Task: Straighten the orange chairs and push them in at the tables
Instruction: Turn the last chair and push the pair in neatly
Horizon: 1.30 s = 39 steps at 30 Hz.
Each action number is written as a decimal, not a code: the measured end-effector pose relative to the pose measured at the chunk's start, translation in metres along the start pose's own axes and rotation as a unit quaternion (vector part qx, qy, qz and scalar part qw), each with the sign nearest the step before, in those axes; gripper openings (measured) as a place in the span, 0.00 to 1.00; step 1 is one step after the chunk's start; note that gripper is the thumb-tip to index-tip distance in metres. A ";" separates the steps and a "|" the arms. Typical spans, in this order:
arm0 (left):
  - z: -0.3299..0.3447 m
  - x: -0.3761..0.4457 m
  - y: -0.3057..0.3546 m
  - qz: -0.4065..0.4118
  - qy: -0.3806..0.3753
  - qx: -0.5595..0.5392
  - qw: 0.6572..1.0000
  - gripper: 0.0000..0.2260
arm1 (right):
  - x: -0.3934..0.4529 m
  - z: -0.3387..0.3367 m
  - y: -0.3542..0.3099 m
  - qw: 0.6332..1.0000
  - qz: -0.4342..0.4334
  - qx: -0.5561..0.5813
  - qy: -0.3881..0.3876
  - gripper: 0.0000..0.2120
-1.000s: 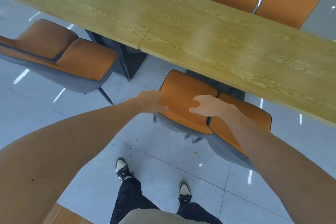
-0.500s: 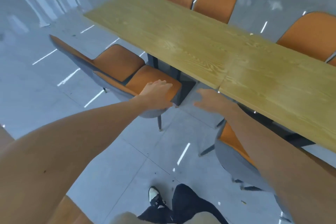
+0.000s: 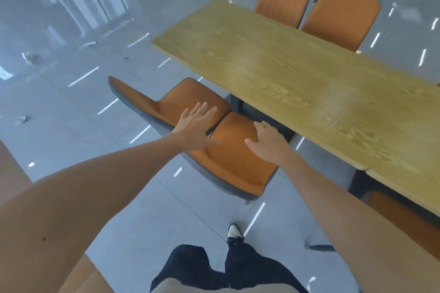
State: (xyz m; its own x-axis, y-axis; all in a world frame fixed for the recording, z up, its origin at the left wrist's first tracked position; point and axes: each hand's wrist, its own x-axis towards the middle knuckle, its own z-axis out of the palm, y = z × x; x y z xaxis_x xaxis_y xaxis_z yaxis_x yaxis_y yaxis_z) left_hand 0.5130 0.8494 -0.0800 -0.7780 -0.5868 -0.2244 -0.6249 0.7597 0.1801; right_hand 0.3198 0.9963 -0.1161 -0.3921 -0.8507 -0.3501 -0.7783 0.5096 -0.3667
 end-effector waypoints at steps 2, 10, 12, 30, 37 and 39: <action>-0.004 0.018 -0.039 -0.021 -0.006 -0.010 1.000 0.48 | 0.027 0.004 -0.023 1.000 0.009 0.001 -0.008 0.35; -0.002 0.075 -0.180 0.037 -0.066 0.007 0.997 0.43 | 0.084 0.048 -0.108 0.996 0.080 0.030 0.000 0.34; 0.001 0.090 -0.219 0.049 -0.070 0.007 0.996 0.44 | 0.086 0.064 -0.135 0.993 0.105 0.053 0.029 0.36; 0.041 0.124 -0.347 0.257 -0.108 0.118 0.953 0.06 | 0.088 0.165 -0.231 0.960 0.262 -0.096 -0.004 0.08; 0.046 0.127 -0.348 0.275 -0.079 0.121 0.950 0.06 | 0.097 0.169 -0.242 0.958 0.268 -0.094 0.039 0.05; 0.048 0.127 -0.347 0.275 -0.078 0.124 0.950 0.06 | 0.102 0.172 -0.249 0.959 0.264 -0.092 0.045 0.06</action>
State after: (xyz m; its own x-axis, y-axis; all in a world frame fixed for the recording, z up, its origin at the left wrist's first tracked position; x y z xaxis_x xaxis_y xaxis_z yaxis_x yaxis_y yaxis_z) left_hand 0.6341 0.5246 -0.2170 -0.9515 -0.0486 -0.3039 -0.0774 0.9935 0.0834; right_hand 0.5580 0.8052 -0.2092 -0.7899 -0.4925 -0.3654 -0.5300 0.8480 0.0028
